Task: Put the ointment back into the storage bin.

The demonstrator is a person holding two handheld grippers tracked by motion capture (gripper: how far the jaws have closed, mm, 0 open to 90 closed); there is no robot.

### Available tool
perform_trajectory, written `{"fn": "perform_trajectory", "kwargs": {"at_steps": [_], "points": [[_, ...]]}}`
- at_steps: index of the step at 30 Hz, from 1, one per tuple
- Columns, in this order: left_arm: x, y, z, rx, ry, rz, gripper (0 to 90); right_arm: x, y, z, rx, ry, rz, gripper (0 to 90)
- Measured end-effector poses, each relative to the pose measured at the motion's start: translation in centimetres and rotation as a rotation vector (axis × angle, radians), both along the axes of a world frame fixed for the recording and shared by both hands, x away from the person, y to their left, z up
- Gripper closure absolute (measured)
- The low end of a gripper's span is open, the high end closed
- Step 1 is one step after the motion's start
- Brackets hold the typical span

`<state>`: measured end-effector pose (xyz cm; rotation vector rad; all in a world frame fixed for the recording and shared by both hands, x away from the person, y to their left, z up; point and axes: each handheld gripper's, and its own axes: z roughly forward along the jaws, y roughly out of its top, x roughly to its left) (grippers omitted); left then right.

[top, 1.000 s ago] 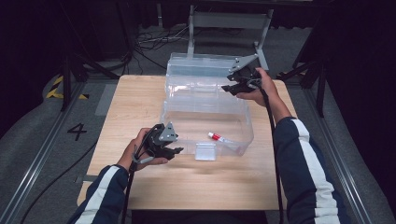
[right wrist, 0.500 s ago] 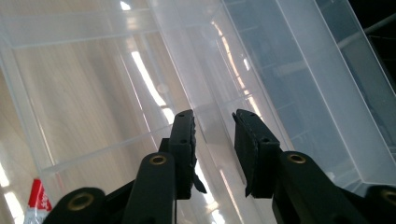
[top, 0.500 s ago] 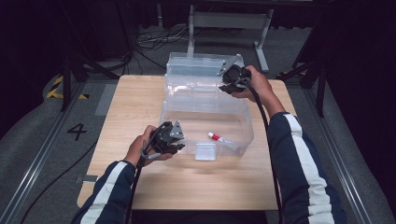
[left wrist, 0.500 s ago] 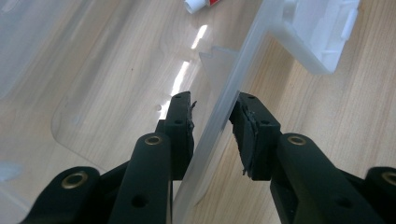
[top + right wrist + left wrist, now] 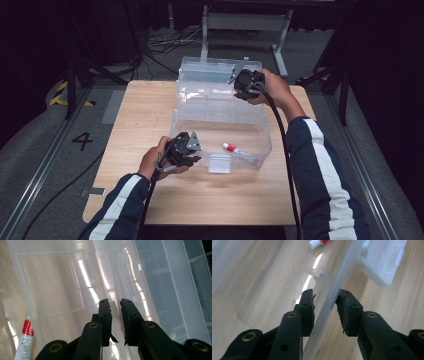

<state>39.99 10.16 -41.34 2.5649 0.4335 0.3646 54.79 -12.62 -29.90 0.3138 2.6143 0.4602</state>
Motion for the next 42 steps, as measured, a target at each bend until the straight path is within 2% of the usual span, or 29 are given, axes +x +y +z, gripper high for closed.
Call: {"fn": "perform_trajectory", "kwargs": {"at_steps": [6, 12, 18, 23, 28, 33, 42], "points": [[-0.1, 0.0, -0.1, -0.002, -0.013, 0.004, 66.0, -0.5, 0.3, 0.2, -0.023, -0.006, 0.023, 83.0], [-0.1, -0.1, -0.1, -0.007, -0.012, 0.010, 65.7, -1.2, 0.0, 0.7, -0.009, 0.019, 0.063, 84.9], [-0.1, 0.0, -0.1, -0.015, -0.012, 0.011, 65.6, -2.2, 0.0, 0.9, -0.013, 0.007, 0.077, 85.4], [-0.1, 0.1, -0.3, -0.032, -0.011, 0.013, 65.5, -3.0, -0.4, 1.2, 0.018, 0.031, 0.098, 85.9], [0.0, 0.2, -0.3, -0.045, -0.008, 0.004, 65.6, -3.7, -0.5, 1.2, 0.016, 0.022, 0.114, 86.1], [0.0, 0.2, -0.3, -0.047, -0.007, -0.002, 65.6, -4.3, -0.6, 1.1, 0.018, -0.010, 0.112, 85.9], [0.1, 0.3, -0.4, -0.051, 0.000, -0.006, 65.8, -4.8, -0.6, 1.0, 0.019, -0.022, 0.114, 85.9]]}}
